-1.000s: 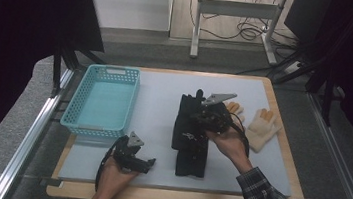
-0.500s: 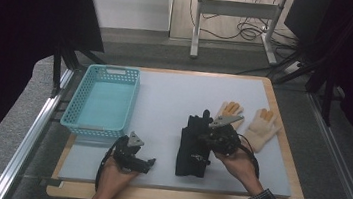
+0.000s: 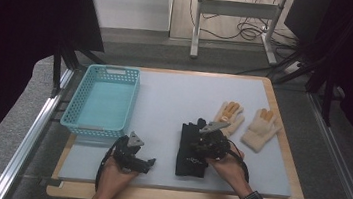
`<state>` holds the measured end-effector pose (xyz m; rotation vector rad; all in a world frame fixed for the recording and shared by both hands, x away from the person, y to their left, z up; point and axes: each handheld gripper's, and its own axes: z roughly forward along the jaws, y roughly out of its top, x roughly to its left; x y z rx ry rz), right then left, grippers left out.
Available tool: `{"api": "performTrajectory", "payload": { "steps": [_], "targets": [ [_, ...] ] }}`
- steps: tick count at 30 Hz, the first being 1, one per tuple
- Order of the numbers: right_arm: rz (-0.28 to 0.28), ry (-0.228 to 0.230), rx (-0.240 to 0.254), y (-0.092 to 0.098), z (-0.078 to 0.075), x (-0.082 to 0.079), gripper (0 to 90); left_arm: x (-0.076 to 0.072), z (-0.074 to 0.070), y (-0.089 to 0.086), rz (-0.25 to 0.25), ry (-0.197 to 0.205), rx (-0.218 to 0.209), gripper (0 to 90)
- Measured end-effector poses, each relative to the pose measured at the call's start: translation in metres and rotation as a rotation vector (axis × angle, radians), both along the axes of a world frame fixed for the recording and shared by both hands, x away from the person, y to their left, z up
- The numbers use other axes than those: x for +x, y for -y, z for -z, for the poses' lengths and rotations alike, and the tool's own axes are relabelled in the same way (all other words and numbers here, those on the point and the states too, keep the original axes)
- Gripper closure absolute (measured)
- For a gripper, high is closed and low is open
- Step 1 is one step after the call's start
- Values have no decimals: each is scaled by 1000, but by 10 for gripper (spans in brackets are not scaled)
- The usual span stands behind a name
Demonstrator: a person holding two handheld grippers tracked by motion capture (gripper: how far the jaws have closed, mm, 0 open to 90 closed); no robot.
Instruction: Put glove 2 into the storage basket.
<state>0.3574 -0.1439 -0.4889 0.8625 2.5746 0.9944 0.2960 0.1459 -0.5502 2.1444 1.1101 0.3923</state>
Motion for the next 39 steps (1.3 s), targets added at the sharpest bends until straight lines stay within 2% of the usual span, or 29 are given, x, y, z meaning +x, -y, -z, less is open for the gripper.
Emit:
{"api": "performTrajectory", "payload": {
  "steps": [4, 6, 9, 11, 12, 13, 15, 17, 25, 27, 35, 37, 39],
  "targets": [
    [24, 12, 57, 18, -14, -1, 604, 0, 0, 0, -1, 0, -1, 15],
    [41, 5, 63, 28, -15, -1, 666, 0, 0, 0, 0, 0, 0, 15],
    [64, -27, 52, 45, -7, -4, 824, 0, 0, 0, -1, -1, -1, 15],
    [76, -62, 46, 55, 7, -9, 877, 0, 0, 0, -1, -1, -1, 15],
    [76, -62, 46, 55, 7, -9, 877, 0, 0, 0, -1, -2, -1, 15],
    [76, -81, 48, 59, 16, -12, 881, 0, 0, 0, -1, -2, -2, 15],
    [76, -86, 53, 59, 21, -14, 880, 0, 0, 0, -1, -2, -2, 15],
    [60, -92, 56, 56, 30, -17, 878, 0, 0, 0, -2, -2, -2, 15],
    [29, -81, 73, 40, 36, -20, 869, 0, 0, -1, -8, -2, -22, 28],
    [15, -81, 80, 34, 37, -21, 864, 0, 0, -2, -7, 1, -13, 32],
    [-33, -78, 88, 6, 40, -22, 845, 1, 1, -19, -73, 11, 7, 0],
    [-51, -64, 88, -5, 41, -25, 825, 2, 1, -20, -73, 0, 1, 0],
    [-57, -56, 84, -7, 41, -27, 816, 2, 1, -20, -74, 3, 3, 0]
  ]
}}
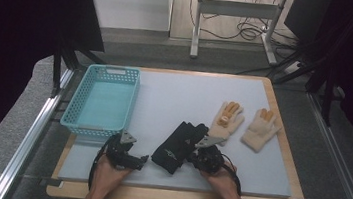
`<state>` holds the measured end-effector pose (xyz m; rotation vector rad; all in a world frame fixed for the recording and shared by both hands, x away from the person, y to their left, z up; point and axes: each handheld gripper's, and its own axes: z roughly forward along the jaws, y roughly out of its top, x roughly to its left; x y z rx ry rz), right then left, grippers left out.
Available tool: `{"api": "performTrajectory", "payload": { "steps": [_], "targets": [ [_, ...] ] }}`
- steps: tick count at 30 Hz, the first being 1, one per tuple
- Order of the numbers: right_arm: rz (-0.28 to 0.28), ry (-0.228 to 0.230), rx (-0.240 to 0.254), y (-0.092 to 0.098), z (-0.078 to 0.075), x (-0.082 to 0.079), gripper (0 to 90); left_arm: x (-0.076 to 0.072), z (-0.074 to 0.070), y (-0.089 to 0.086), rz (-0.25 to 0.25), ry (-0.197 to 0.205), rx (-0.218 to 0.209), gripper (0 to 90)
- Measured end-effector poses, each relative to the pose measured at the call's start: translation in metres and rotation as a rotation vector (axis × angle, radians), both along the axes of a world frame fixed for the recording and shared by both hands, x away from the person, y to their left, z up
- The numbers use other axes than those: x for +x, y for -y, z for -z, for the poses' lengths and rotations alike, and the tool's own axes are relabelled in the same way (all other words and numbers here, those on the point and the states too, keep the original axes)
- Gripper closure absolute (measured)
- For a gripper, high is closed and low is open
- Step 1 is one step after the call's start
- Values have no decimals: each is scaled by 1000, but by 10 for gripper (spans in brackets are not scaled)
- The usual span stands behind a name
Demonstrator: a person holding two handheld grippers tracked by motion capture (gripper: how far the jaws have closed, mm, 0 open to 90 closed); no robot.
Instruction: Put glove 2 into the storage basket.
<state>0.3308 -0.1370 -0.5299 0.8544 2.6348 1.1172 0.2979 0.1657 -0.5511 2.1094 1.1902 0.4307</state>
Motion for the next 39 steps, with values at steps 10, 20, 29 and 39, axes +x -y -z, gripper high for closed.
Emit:
{"api": "performTrajectory", "payload": {
  "steps": [10, 20, 29, 39],
  "targets": [
    [87, 85, -29, 37, -13, -4, 671, 0, 0, 0, -5, -8, -5, 1],
    [270, 134, -63, 100, -14, 2, 364, 1, 1, -1, -5, -10, -12, 0],
    [375, 113, -49, 135, 0, 6, 184, 1, 1, -1, -5, -11, -12, 0],
    [385, 126, -61, 134, 1, 5, 175, 0, 0, -2, -6, -10, -17, 5]
  ]
}}
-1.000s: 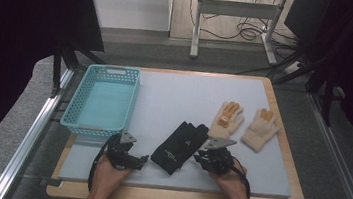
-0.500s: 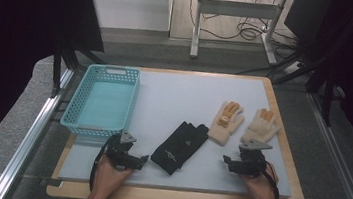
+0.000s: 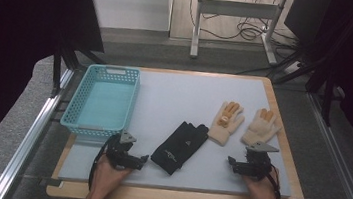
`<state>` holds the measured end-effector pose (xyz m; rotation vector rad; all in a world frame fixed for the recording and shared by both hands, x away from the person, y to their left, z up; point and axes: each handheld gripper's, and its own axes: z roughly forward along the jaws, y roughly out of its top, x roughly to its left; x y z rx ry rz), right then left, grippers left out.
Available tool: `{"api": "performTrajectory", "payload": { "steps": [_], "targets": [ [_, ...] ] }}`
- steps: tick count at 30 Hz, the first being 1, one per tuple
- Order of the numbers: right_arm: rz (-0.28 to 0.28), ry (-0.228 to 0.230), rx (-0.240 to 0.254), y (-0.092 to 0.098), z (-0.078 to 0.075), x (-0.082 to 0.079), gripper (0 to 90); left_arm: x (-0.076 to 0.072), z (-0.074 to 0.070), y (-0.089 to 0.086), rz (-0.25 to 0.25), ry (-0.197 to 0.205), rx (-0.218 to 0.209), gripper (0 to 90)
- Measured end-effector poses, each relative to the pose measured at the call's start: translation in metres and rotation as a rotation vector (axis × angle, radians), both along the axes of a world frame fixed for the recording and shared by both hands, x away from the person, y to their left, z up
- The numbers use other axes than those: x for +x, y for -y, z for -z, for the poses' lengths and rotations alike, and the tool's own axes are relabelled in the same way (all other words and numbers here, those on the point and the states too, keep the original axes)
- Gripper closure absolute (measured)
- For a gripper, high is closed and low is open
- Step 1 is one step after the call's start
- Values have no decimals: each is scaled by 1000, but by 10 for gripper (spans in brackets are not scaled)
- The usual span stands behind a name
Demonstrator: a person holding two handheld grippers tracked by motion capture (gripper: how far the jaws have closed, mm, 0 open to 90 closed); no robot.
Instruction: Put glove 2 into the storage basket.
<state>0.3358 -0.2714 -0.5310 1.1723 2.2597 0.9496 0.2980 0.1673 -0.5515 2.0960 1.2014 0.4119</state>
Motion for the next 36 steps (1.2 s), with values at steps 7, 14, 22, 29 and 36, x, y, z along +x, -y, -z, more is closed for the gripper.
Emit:
{"api": "performTrajectory", "payload": {
  "steps": [7, 14, 22, 29, 36],
  "targets": [
    [1, 2, -1, 0, 0, 0, 172, -4, -6, -1, 6, -5, 21, 36],
    [1, 3, -1, 0, 0, 0, 172, -18, -25, -8, 30, 14, -63, 38],
    [2, 3, -1, 0, 0, 0, 172, -24, -45, 12, 99, 27, -100, 15],
    [2, 3, -1, 0, 0, 0, 172, -10, -55, 40, 145, 38, -105, 0],
    [1, 3, -1, 0, 0, 0, 172, 14, -57, 73, 178, 2, -58, 0]
  ]
}}
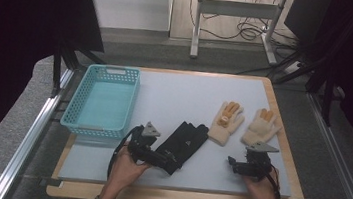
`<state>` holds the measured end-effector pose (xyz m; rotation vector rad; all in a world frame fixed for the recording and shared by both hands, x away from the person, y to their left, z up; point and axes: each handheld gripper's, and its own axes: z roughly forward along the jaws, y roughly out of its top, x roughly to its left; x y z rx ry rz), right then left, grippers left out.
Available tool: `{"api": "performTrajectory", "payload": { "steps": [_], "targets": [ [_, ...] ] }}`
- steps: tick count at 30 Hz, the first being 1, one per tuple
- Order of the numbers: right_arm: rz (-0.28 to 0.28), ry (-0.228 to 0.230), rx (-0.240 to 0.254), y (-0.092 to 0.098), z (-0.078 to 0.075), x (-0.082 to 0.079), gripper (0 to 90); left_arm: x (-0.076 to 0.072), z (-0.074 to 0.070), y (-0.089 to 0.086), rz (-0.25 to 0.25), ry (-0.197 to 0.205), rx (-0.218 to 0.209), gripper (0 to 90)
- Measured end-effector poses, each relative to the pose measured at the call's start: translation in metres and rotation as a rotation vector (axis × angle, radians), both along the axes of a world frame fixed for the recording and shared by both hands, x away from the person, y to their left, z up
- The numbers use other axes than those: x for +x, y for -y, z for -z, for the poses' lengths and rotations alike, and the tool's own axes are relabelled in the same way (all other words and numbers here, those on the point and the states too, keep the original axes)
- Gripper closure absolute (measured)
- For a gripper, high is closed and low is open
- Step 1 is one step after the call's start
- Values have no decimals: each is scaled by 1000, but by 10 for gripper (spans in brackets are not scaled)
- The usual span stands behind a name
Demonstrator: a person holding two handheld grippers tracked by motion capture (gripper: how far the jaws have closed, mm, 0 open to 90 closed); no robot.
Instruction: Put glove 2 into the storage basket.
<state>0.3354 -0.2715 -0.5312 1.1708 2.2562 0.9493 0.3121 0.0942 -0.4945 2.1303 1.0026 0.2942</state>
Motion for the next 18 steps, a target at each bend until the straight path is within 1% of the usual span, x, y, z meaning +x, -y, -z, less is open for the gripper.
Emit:
{"api": "performTrajectory", "payload": {
  "steps": [3, 7, 9, 12, 15, 17, 18],
  "targets": [
    [0, 0, 0, 0, 0, 0, 172, 12, 2, 14, 10, -14, 30, 0],
    [-1, 1, 0, 0, 0, 0, 172, 25, 7, 31, 18, -38, 56, 0],
    [-1, 1, 0, 0, 0, 0, 172, 31, 11, 38, 23, -52, 63, 0],
    [-1, 1, 0, 0, 0, 0, 172, 40, 18, 47, 28, -74, 86, 0],
    [-2, 2, 0, 0, 0, 0, 172, 45, 26, 56, 32, -98, 110, 0],
    [-2, 3, 0, 0, 0, 0, 172, 44, 29, 61, 41, -109, 115, 0],
    [-2, 2, 0, 0, 0, 0, 172, 43, 31, 63, 45, -109, 126, 0]
  ]
}}
